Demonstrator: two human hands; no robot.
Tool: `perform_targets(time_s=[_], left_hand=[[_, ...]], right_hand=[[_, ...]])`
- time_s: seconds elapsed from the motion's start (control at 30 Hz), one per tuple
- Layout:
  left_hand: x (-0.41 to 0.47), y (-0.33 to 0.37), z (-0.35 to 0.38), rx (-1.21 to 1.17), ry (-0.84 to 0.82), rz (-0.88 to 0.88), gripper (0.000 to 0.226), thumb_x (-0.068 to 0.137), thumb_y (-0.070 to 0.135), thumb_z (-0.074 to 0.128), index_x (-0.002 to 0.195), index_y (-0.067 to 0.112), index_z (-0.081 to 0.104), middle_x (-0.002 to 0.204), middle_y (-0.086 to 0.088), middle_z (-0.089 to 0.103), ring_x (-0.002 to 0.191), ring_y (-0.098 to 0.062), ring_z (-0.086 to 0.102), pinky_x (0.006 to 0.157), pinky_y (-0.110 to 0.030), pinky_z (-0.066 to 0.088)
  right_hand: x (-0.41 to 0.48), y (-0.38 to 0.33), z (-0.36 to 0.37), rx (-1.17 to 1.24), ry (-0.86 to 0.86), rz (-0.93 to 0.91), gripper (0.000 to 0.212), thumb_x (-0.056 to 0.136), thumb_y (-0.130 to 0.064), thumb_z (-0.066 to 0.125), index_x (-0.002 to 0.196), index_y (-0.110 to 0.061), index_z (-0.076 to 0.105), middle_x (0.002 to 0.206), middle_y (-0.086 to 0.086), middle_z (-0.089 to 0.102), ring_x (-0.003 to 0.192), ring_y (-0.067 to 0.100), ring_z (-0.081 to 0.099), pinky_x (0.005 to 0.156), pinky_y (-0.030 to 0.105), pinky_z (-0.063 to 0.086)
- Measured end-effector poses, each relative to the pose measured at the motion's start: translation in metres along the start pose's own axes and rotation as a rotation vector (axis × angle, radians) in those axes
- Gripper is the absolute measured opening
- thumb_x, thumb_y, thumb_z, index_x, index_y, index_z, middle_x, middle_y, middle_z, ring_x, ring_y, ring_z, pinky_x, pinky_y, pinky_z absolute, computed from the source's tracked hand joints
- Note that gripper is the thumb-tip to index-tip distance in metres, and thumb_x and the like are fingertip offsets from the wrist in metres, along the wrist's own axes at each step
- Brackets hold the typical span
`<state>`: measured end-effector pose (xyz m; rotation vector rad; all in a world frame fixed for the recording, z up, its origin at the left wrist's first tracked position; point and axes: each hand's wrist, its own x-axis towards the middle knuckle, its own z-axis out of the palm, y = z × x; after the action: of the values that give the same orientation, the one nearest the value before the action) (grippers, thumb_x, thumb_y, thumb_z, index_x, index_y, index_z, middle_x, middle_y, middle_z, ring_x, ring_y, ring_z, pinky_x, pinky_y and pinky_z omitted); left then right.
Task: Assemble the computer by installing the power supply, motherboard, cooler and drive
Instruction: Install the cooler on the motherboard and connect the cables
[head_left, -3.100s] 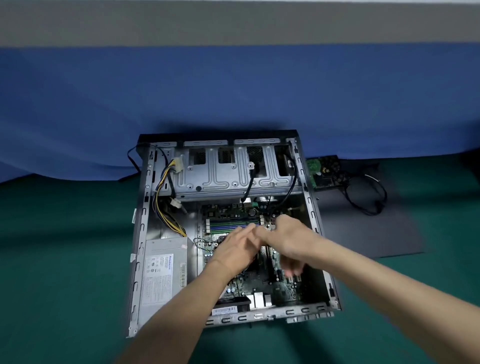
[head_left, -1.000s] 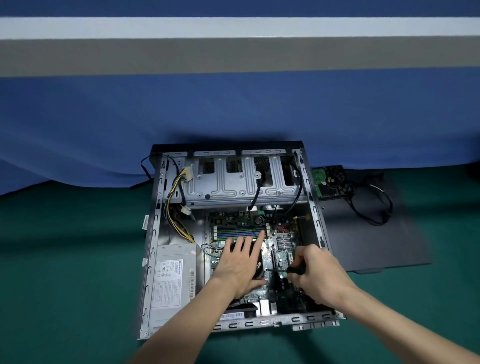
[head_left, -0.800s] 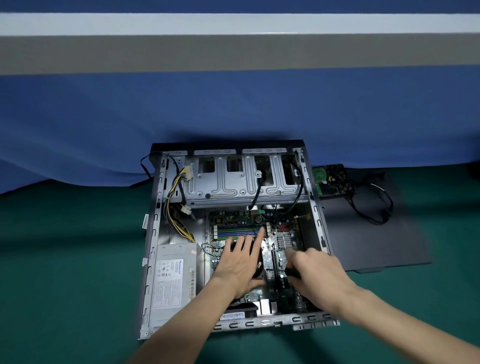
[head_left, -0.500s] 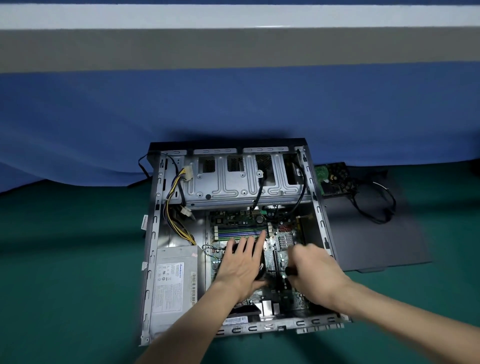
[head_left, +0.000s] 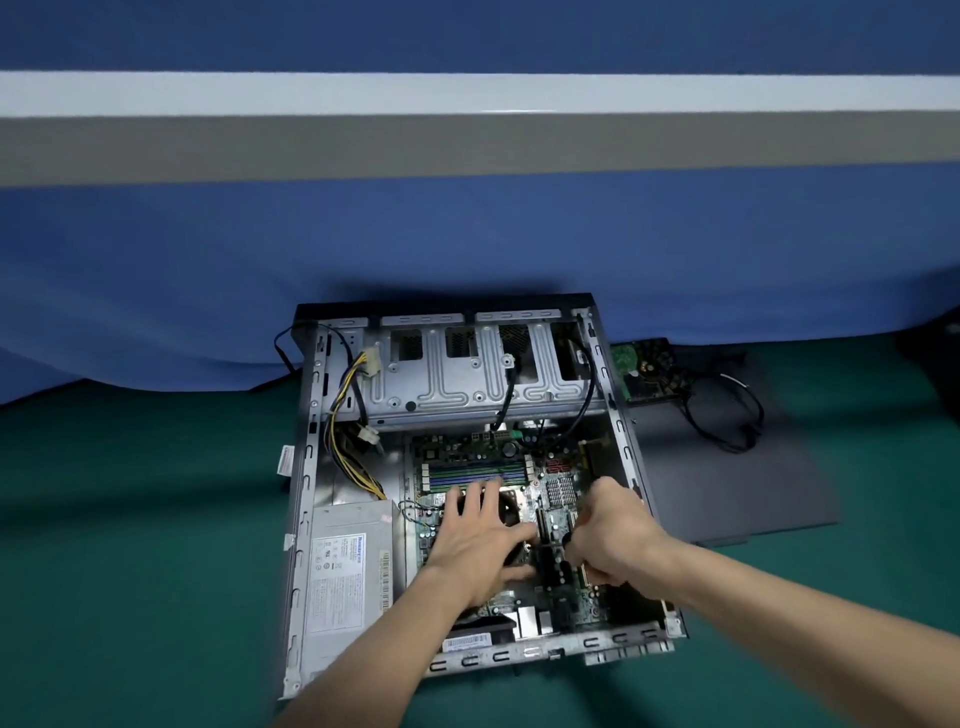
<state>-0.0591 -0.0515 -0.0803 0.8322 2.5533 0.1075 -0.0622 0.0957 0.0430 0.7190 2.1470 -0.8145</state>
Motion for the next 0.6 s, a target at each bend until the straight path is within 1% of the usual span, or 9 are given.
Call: perform_targets(time_s=[0.1,0.2,0.27,0.37,0.43,0.5,0.6], left_hand=[[0.001,-0.001,-0.002,-0.168,-0.002,-0.017,0.044,0.084,0.064,0.050,0.124,0.045,0.051,0.158,-0.005,0.001,0.143,-0.030,-0.003,0.112,-0.057,0.001],[-0.001,-0.005,-0.003,-0.334,0.046,-0.015,0.034,0.088,0.063,0.045,0.118,0.051,0.057,0.159,0.004,-0.003,0.145,-0.022,-0.014,0.113,-0.054,-0.005],[-0.002,-0.005,-0.004,-0.337,0.065,0.011,0.030,0.091,0.057,0.046,0.116,0.048,0.060,0.160,0.003,-0.007,0.144,-0.021,-0.023,0.114,-0.053,-0.010],[-0.001,-0.001,-0.001,-0.320,0.091,0.082,0.024,0.092,0.045,0.052,0.111,0.037,0.065,0.160,0.005,-0.010,0.140,-0.018,-0.032,0.114,-0.052,-0.016],[0.000,0.003,0.000,-0.342,0.109,0.112,0.021,0.092,0.037,0.056,0.108,0.029,0.067,0.160,0.006,-0.007,0.140,-0.015,-0.032,0.115,-0.049,-0.018],[0.002,0.005,0.001,-0.389,0.121,0.090,0.019,0.090,0.034,0.059,0.106,0.026,0.067,0.159,0.008,0.001,0.143,-0.014,-0.025,0.114,-0.048,-0.019],[0.005,0.005,-0.001,-0.518,0.138,0.039,0.016,0.085,0.032,0.066,0.100,0.033,0.069,0.151,0.015,0.027,0.145,-0.007,-0.004,0.114,-0.048,-0.015]], right_hand=[[0.000,0.001,0.004,0.114,-0.013,0.069,0.031,0.083,0.009,0.061,0.108,-0.001,0.045,0.068,0.011,0.055,0.037,0.013,0.045,0.033,0.021,0.032],[0.002,-0.003,0.009,0.169,-0.020,0.113,0.031,0.086,0.010,0.058,0.111,-0.001,0.044,0.059,0.008,0.051,0.035,0.012,0.043,0.033,0.017,0.027],[0.001,-0.006,0.014,0.179,-0.017,0.118,0.029,0.088,0.007,0.057,0.113,-0.001,0.045,0.060,0.008,0.052,0.037,0.013,0.043,0.033,0.017,0.027],[-0.002,-0.007,0.017,0.175,-0.001,0.117,0.027,0.090,0.002,0.057,0.112,-0.004,0.043,0.070,0.010,0.055,0.039,0.013,0.046,0.033,0.017,0.029],[-0.003,-0.006,0.015,0.161,-0.005,0.126,0.025,0.090,0.002,0.057,0.109,-0.006,0.042,0.072,0.010,0.054,0.039,0.013,0.045,0.032,0.016,0.028],[-0.005,-0.007,0.013,0.151,-0.006,0.130,0.025,0.088,0.005,0.057,0.108,-0.004,0.043,0.067,0.010,0.052,0.034,0.012,0.042,0.032,0.016,0.027],[-0.006,-0.008,0.010,0.154,-0.017,0.135,0.032,0.087,0.007,0.056,0.113,-0.003,0.042,0.059,0.009,0.049,0.028,0.012,0.038,0.032,0.015,0.024]])
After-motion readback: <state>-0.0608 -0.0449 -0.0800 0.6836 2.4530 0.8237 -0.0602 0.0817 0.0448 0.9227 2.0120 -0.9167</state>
